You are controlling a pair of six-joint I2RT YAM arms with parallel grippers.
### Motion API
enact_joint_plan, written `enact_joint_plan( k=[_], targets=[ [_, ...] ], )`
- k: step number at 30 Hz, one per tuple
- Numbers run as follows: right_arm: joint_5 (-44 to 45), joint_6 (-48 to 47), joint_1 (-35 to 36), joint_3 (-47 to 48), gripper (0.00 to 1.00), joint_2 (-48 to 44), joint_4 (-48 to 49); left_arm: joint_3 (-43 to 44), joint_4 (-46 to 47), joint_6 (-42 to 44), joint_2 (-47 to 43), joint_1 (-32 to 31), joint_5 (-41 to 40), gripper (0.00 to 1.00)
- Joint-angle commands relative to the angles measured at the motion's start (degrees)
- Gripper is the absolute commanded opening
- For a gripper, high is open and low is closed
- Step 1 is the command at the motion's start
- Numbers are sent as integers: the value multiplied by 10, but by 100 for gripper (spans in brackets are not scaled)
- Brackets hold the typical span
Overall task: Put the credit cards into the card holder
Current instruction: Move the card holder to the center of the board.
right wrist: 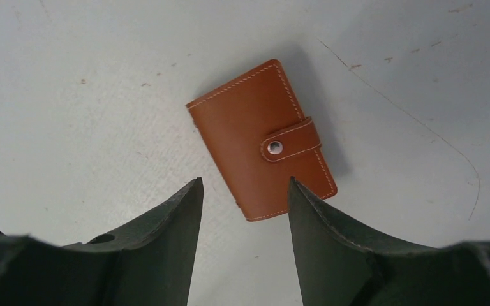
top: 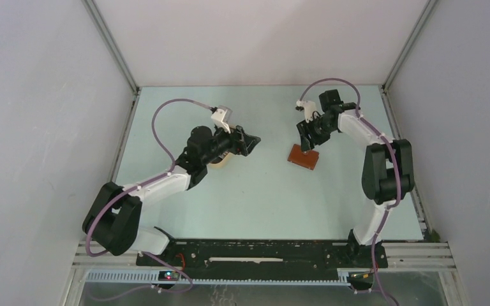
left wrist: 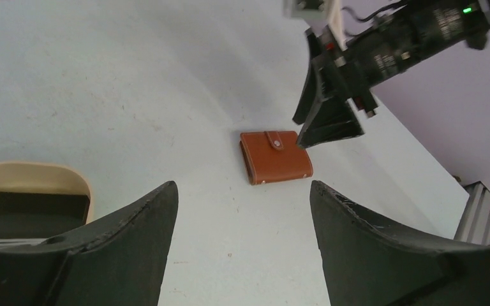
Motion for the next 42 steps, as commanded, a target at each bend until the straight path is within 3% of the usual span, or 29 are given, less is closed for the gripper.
enact_joint_plan(
  k=[1,11,27,42],
  targets=[
    [7,-2,-21,51,60,33,-51,-9,62,-1,-7,1,12,80],
    [-10,-11,-54,99,63,105,-88,-11,70,-2,-1,1,25,80],
    [-1,-51,-45,134,66,170,-124,-13,77,-4,3,1,35,79],
    [-21,-80,-15,73,53,135,-114,-8,79,-10,13,1,42,73]
  ],
)
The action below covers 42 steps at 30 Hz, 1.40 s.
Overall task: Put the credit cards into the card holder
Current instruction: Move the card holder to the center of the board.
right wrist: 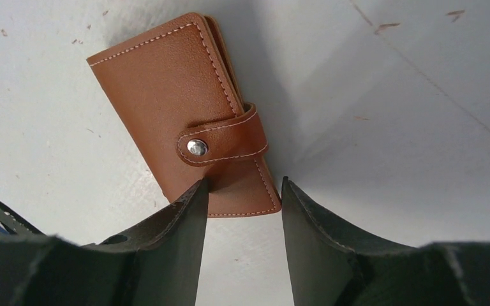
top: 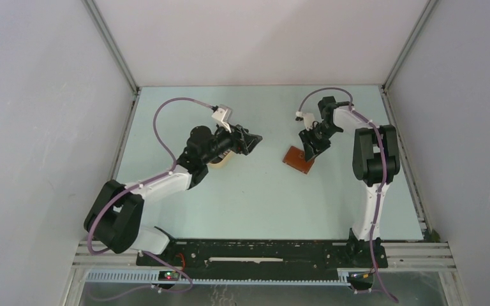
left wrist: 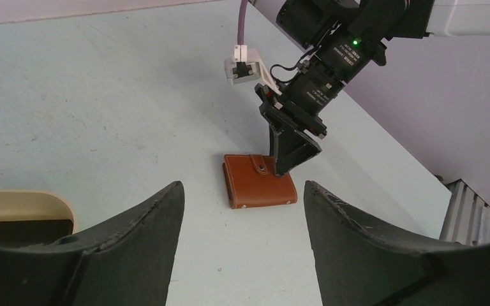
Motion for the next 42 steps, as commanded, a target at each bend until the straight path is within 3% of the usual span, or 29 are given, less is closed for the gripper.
enact_joint_plan(
  k=[1,8,15,22,32,34,39,42],
  targets=[
    [-14,-18,13,-23,52,-29,-1,-7,24,-6,6,2,14,73],
    [-22,-16,38,-51,44,-50,2,-12,28,-15,9,-1,8,69],
    [-40,-1,70,-105,34,-84,6,-33,57,-65,32,-19,-13,59],
    [-41,10,119,-162,26,-116,27,-83,75,-100,39,-68,-109,58],
    [-78,12,149,-198,7,-135,37,-165,202,-181,73,-104,-153,59],
    [-87,4,149,-203,12,-146,36,-170,201,-182,75,-119,-168,60],
    [-84,-19,144,-215,46,-207,48,-165,192,-190,97,-136,-193,61],
    [-83,-45,141,-236,55,-263,67,-163,180,-190,94,-137,-206,63]
  ],
)
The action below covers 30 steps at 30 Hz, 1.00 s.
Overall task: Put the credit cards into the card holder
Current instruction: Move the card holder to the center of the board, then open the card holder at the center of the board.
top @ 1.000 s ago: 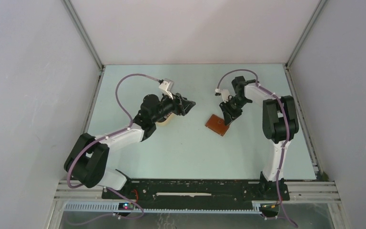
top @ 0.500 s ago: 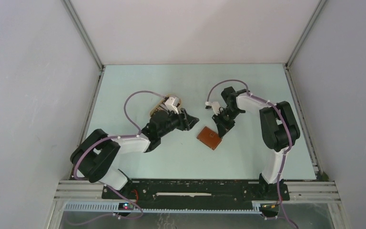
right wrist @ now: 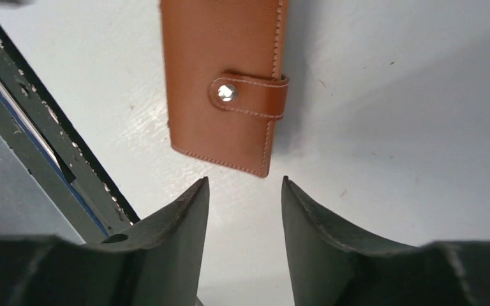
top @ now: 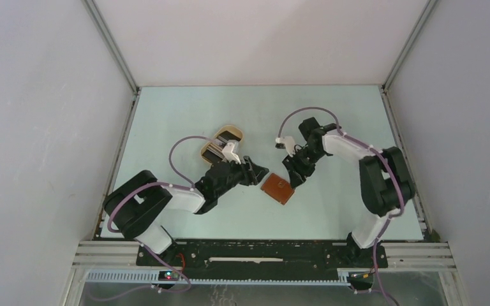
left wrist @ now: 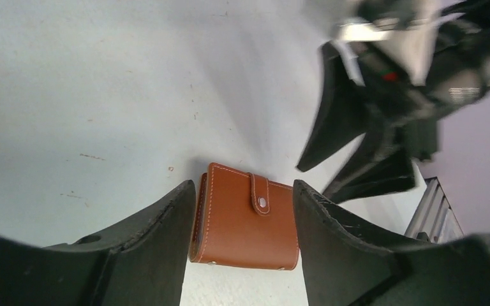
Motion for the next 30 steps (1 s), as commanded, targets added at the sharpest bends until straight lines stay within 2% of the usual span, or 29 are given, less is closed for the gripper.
enact_joint_plan(
  k=[1,7,10,11,20,30],
  targets=[
    [-14,-56,0,-17,56,-111,29,-1,10,-10,0,-4,-41,63],
    [-73,-191,28,-91,60,-228,88,15,-18,-6,9,-8,-50,62],
    [-120,-345,35,-127,64,-254,112,15,-18,-8,11,-8,-47,61],
    [-120,-364,40,-131,65,-252,123,15,-18,-7,11,-8,-46,61],
    [-27,-322,94,-130,60,-162,206,27,-17,-15,35,-9,-24,54],
    [10,-299,108,-129,58,-115,218,40,-17,-33,64,-9,-16,48]
  ],
)
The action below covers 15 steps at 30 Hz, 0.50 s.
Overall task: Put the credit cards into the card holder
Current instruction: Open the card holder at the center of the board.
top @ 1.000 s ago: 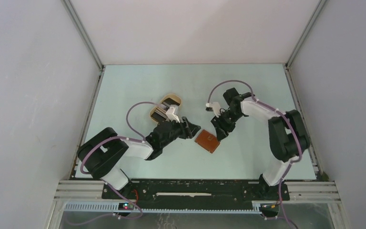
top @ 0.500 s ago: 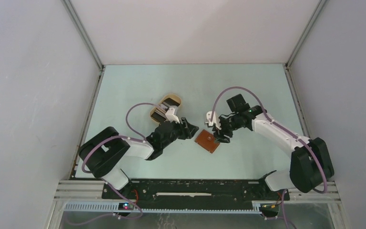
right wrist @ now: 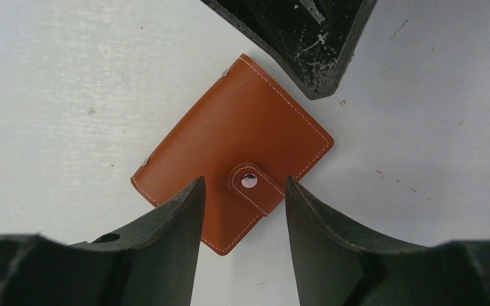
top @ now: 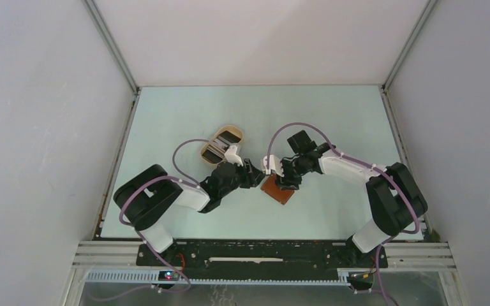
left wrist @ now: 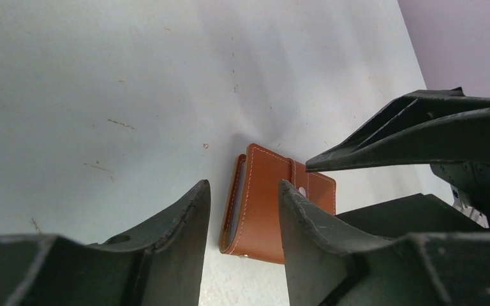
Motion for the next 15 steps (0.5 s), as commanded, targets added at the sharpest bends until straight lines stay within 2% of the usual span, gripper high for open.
enact_joint_plan(
  k=[1,15],
  targets=[
    [16,11,9,2,58,15,19,32,12,-13,14,-4,10,47],
    [55,14,25,5,54,43,18,55,-16,-19,41,-13,8,39]
  ],
)
